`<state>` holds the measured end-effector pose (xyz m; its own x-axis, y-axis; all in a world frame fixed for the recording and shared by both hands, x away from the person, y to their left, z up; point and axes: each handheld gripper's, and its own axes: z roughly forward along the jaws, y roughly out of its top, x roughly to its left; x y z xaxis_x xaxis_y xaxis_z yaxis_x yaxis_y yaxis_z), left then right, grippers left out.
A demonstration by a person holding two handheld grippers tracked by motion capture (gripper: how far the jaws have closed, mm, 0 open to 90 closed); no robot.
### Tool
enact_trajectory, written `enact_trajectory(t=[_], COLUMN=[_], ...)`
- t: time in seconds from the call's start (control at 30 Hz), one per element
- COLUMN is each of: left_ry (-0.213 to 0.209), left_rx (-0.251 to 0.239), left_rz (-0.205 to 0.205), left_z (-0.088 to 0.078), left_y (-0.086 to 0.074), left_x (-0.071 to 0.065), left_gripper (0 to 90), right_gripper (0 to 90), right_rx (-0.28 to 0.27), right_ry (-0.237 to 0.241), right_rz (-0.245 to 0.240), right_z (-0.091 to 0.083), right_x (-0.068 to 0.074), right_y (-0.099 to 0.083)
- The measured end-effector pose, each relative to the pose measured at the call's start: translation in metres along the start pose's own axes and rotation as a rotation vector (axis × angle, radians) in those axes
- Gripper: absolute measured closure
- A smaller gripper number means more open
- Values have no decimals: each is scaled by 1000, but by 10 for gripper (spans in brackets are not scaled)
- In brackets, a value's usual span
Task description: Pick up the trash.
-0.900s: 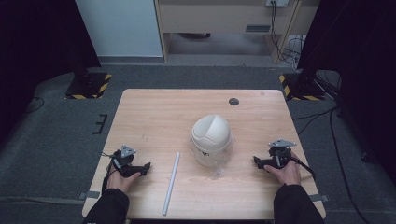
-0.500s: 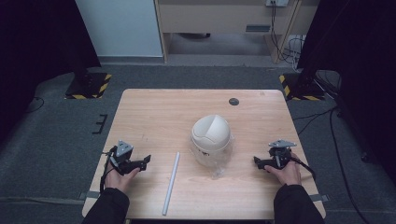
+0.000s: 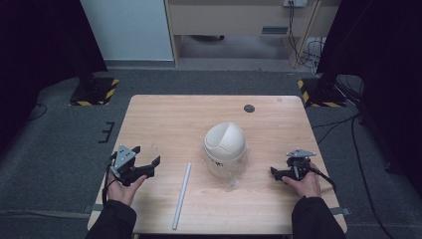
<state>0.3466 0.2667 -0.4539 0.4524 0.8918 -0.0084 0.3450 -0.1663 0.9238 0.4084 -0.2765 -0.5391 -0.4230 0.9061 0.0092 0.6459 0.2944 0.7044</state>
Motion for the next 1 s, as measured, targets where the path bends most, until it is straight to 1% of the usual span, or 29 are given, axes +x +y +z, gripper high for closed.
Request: enact_trajectory(t=[0.03, 0.07, 0.17, 0.23, 0.33, 0.4, 0.53, 0.57, 0.67, 0.7, 0.77, 0.8, 0.9, 0.93, 0.97, 1.0], left_ry=[0, -9, -24, -32, -52, -62, -104, -116, -159, -159, -175, -194, -221, -221, -239, -239], left_rx=[0, -24, -54, -67, -94, -109, -139, -145, -149, -149, -161, -169, -178, -178, -174, -174], left_rz=[0, -5, -19, -19, -12, 2, 14, 16, 2, 2, 5, 12, 27, 27, 42, 42], left_z=[0, -2, -5, -7, -9, -11, -12, -13, -14, -14, -15, -16, -16, -16, -15, -15], left_y=[0, 3, 8, 11, 17, 21, 30, 32, 39, 39, 44, 49, 56, 56, 59, 59], left_x=[0, 0, -2, -3, -6, -9, -15, -16, -20, -20, -24, -27, -33, -33, -35, -35], left_gripper=[147, 147, 147, 146, 146, 146, 147, 147, 147, 148, 148, 148, 147, 145, 144, 143], right_gripper=[6, 6, 6, 6, 6, 6, 6, 6, 5, 5, 5, 5, 5, 5, 5, 5], right_rx=[0, 0, -1, 0, 0, 0, -1, -1, -1, -1, -1, -1, -1, -1, -1, -1], right_ry=[0, 0, 0, 0, 0, 0, 0, 0, 0, 0, 0, 0, 0, 0, 1, 1], right_rz=[0, 1, 2, 1, 0, -1, 1, 1, 1, 1, 1, 1, 1, 1, -1, -1], right_z=[0, 0, 0, 0, 0, 0, 0, 0, 0, 0, 0, 0, 0, 0, 0, 0], right_x=[0, 0, 0, 0, 0, 0, 0, 0, 0, 0, 0, 0, 0, 0, 0, 0], right_y=[0, 0, 0, 0, 0, 0, 0, 0, 0, 0, 0, 0, 0, 0, 0, 0])
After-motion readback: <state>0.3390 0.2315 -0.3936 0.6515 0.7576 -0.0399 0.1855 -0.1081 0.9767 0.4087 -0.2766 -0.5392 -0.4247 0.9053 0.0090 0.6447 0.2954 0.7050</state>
